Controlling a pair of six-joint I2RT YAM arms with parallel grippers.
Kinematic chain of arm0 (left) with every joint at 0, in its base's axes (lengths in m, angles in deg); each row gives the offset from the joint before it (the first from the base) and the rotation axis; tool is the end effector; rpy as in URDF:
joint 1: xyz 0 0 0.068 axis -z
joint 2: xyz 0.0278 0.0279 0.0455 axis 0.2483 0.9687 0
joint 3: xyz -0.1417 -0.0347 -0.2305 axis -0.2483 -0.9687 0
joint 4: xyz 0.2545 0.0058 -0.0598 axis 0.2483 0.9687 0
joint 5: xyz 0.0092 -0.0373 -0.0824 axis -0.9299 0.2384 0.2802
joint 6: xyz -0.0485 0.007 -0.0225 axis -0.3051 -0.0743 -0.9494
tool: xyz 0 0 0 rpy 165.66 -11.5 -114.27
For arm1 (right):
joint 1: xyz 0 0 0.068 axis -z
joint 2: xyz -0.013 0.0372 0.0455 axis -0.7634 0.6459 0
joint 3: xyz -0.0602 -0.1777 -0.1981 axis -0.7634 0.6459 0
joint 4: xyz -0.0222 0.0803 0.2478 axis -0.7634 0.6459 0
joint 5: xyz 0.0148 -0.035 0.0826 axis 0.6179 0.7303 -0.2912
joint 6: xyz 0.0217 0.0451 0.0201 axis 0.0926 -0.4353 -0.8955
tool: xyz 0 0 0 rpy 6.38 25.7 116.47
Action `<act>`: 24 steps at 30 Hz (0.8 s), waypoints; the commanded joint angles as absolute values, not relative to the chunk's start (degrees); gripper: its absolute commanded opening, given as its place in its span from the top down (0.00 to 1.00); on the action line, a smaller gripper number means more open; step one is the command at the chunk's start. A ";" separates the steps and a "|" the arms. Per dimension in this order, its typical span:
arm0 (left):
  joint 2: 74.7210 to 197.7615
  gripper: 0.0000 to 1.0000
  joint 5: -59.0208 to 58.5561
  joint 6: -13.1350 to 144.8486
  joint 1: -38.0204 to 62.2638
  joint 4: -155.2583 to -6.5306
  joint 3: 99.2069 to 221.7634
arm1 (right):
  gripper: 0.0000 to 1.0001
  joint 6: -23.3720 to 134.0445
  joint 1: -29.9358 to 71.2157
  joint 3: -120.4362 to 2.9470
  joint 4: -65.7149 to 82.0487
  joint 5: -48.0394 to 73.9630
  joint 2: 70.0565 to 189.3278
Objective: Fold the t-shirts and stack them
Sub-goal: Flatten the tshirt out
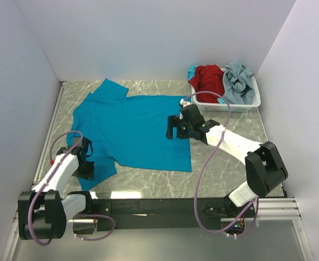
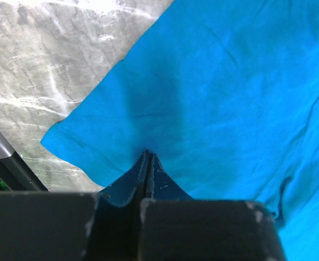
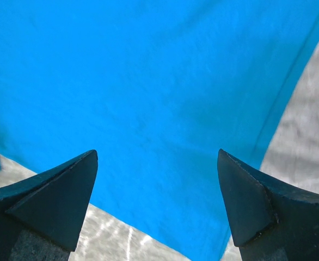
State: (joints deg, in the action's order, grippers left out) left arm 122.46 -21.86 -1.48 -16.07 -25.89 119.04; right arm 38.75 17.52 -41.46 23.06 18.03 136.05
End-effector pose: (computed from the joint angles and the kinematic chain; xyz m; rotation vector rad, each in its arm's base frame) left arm 0.1471 0.0127 0.1634 -1.8947 2.2052 0.1680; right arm 0.2778 0.1772 0.2337 -0.2085 2.4011 0.5187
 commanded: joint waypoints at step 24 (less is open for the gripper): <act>126.67 0.34 -23.61 -3.42 -14.64 -12.35 127.95 | 0.04 38.68 17.51 -35.49 26.82 18.05 133.16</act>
State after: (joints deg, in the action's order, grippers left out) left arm 126.90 -21.95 -1.76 -14.91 -16.51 127.17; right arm 37.81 17.50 -34.79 26.34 18.03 133.08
